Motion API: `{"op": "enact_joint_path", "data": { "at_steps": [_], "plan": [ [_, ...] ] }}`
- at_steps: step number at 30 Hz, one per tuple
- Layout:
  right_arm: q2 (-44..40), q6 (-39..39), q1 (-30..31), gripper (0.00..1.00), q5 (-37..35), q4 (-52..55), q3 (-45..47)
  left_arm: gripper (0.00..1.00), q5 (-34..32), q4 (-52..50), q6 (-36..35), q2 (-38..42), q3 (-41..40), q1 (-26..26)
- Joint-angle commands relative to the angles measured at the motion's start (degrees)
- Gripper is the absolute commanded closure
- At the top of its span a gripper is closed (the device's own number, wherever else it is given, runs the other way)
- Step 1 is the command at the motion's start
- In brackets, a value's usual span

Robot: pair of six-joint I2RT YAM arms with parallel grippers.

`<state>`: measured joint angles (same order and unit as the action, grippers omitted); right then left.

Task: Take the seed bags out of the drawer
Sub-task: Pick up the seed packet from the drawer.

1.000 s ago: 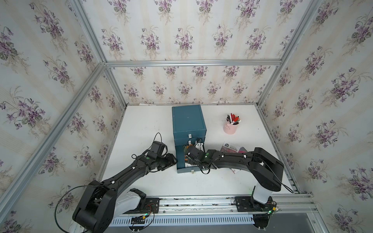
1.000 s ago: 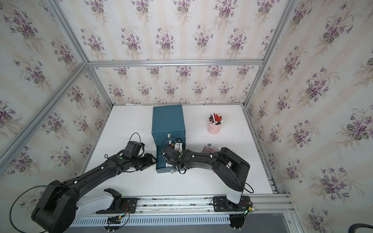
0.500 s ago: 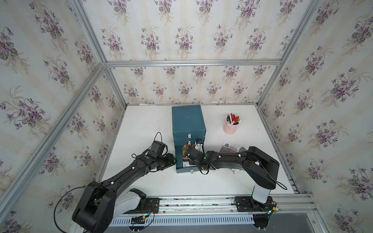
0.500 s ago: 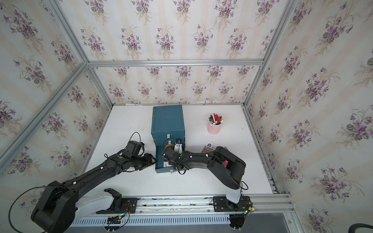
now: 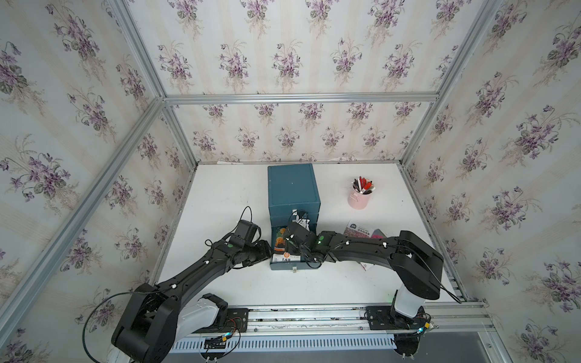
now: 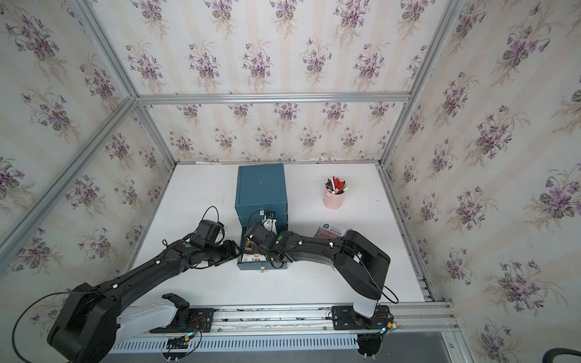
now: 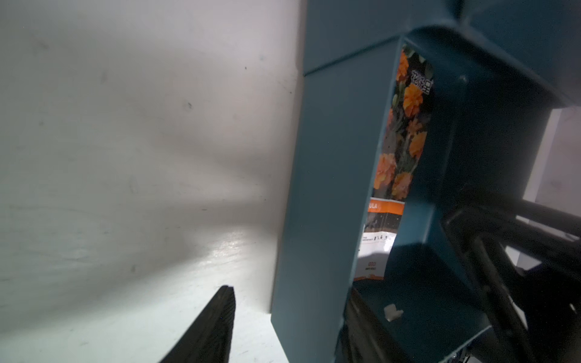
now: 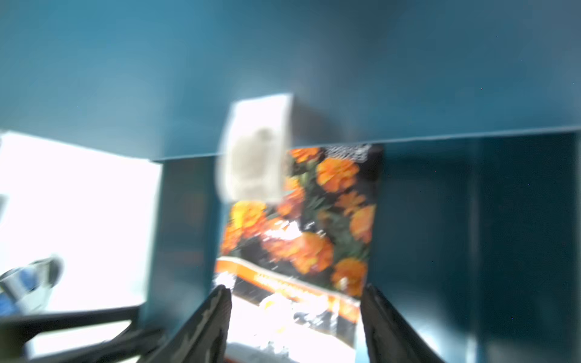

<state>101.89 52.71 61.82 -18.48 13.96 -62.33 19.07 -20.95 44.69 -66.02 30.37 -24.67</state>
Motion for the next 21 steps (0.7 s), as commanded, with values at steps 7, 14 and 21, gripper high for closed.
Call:
{"op": "enact_joint_path", "data": {
  "at_steps": [7, 14, 21],
  "plan": [
    [6.83, 1.03, -0.84, 0.27, 0.9, 0.92, 0.93, 0.44, -2.16, -3.84, -1.18, 0.45, -0.93, 0.03],
    [7.82, 2.48, -0.24, 0.68, 4.72, -3.5, 3.05, 0.44, -1.93, -3.15, -1.71, -0.31, -0.91, -0.07],
    [4.65, 1.87, -0.22, 1.0, 6.15, -8.03, 4.99, 0.44, -1.87, -2.95, -1.62, -0.47, -1.01, -0.03]
  ]
}}
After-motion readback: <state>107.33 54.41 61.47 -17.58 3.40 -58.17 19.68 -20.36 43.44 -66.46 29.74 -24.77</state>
